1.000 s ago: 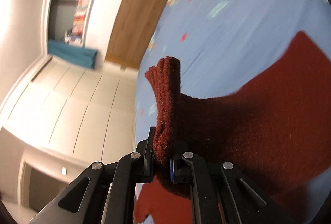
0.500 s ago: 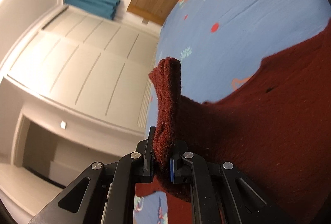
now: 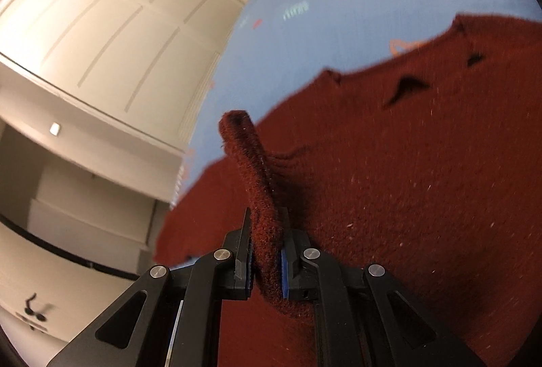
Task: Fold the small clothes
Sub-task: 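Carry the held sleeve across the sweater body and open the right tool, then reach the left tool to the other sleeve cuff and grasp it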
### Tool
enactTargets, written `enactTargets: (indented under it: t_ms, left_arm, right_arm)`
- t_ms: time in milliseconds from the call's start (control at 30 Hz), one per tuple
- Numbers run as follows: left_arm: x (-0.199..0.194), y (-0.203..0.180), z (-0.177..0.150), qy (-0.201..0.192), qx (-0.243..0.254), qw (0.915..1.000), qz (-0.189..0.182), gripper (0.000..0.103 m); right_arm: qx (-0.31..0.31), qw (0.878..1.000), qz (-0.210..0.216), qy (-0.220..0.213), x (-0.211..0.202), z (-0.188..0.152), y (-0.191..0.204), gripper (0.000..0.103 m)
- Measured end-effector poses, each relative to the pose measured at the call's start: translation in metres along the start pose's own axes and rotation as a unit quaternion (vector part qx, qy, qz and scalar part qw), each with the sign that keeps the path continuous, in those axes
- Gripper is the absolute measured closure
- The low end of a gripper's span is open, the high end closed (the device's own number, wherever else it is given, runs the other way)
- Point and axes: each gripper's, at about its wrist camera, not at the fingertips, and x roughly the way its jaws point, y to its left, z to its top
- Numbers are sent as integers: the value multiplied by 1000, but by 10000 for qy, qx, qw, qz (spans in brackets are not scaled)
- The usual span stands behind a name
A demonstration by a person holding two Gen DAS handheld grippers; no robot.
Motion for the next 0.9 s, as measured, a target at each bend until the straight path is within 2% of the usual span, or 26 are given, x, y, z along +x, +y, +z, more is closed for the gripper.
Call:
enactTargets:
  t_ms: [233,300,367,433,600,733,900]
  left_arm:
    - [3,-3,8,110,-17,9996,-266,1]
    - [4,-5,10,135,32,9996,-259,1]
    - [7,-4,12,174,3,9994,-313,1]
    - [9,-1,13,195,-54,9993,-325,1]
    - [8,0,20,68,-152,9991,-390,1]
    - [4,-2,24,-214,-128,9990,-382,1]
    - [14,-2,32,1,26,9986,-533,1]
  right_arm:
    - [-297,9973,-561,368,32,-30,6,86]
    - [-304,9971,-558,411,37,-36,10,81]
    - [-331,9974,-461,433,36,-38,15,71]
    - [-477,9968,-428,469,32,-39,21,65]
    - [-851,9951,-412,293,3,-39,37,63]
    - [-1247,9858,-1124,-51,-17,-33,33,63]
    - [-1332,9755,-1749,9,-10,-41,16,63]
